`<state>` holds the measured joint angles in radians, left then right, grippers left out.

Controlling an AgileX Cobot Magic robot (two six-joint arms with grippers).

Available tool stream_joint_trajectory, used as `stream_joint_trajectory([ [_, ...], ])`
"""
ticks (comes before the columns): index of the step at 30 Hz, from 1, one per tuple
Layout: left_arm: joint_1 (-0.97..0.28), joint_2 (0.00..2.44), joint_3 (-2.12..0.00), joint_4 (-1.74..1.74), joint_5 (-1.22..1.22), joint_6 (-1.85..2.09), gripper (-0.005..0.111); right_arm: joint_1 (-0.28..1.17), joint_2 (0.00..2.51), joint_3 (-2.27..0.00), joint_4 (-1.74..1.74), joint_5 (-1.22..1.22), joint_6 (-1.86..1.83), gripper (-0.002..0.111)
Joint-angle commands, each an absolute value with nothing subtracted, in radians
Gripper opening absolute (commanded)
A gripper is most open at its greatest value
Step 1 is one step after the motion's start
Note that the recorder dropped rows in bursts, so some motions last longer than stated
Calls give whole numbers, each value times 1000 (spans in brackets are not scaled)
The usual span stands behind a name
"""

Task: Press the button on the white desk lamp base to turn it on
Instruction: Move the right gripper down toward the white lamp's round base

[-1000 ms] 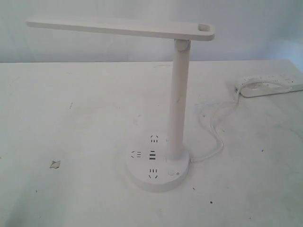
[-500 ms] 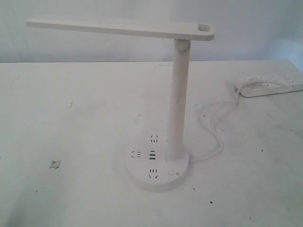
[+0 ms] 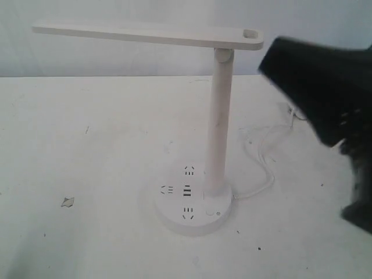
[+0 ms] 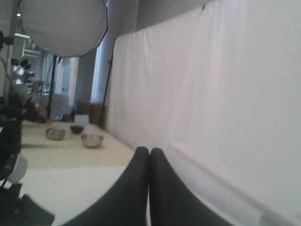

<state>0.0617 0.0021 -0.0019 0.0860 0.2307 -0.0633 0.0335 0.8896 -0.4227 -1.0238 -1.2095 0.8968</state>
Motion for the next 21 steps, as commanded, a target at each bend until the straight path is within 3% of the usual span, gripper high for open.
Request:
stream_joint_trajectory([
  [1,58,0,0,84,231,-64,0,137,1052,-429,-1134,-1221,874,0],
  [10,58,0,0,84,231,-64,0,432,1366,-429,-1063,-1129,572,0],
  [15,58,0,0,84,231,-64,0,452,1549,-429,-860,-788,562,0],
  [21,58,0,0,84,231,-64,0,452,1697,-480,-659,-636,547,0],
])
